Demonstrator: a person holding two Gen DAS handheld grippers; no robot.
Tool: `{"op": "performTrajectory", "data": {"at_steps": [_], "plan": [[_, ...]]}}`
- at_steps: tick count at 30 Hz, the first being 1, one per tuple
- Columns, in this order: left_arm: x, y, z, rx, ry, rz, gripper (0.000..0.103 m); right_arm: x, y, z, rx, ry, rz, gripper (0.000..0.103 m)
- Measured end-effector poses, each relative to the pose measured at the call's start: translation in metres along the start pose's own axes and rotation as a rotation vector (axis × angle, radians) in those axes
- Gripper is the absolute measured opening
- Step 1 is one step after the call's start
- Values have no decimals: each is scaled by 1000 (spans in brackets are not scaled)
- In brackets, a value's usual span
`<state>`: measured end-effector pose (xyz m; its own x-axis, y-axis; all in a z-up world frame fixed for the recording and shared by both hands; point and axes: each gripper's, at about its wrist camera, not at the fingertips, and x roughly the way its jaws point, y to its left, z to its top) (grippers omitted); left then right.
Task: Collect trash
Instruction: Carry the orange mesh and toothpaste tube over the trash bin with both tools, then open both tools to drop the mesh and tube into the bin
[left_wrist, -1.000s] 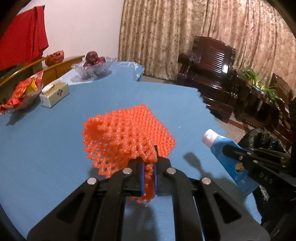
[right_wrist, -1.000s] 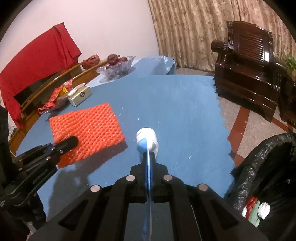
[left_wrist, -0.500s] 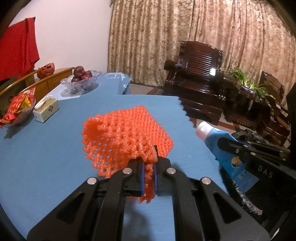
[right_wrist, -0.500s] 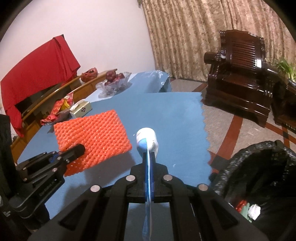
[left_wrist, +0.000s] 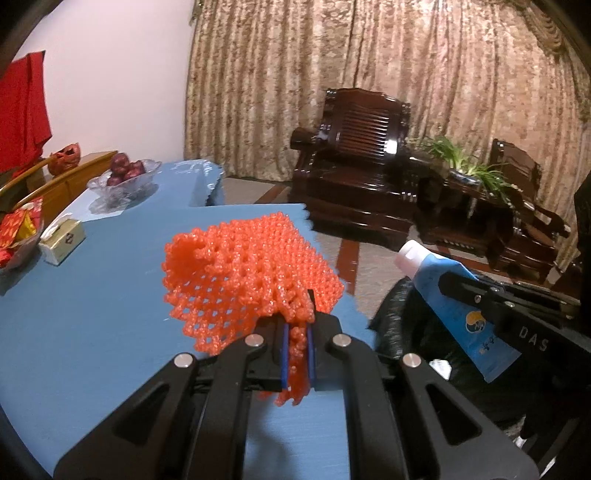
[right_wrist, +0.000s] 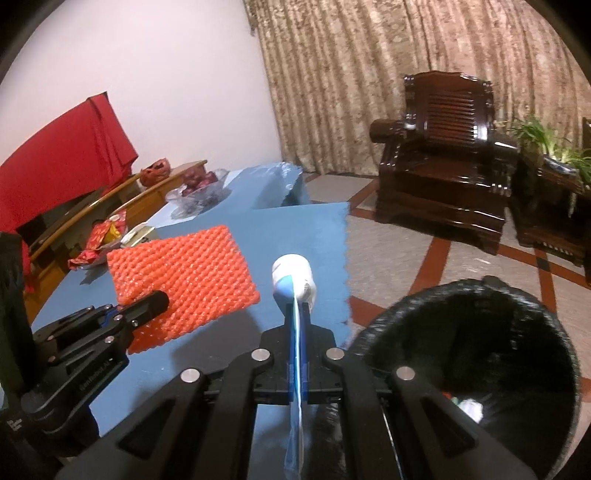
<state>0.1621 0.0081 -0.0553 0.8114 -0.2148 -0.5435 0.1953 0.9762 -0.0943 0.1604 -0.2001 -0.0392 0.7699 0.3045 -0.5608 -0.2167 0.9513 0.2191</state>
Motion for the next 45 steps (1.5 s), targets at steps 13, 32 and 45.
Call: {"op": "performTrajectory", "data": {"at_steps": [13,32,45], "plan": [[1,-72,5,76,-15,-120,6,-47,-57,-7,50,-45,-112,2],[61,-148,-24,179,85,-249,6,-44,-139,-36,158,16,-268,2],[98,-160,-33,164,166,-326,61,-26,-165,-53,216,60,-311,41]]}}
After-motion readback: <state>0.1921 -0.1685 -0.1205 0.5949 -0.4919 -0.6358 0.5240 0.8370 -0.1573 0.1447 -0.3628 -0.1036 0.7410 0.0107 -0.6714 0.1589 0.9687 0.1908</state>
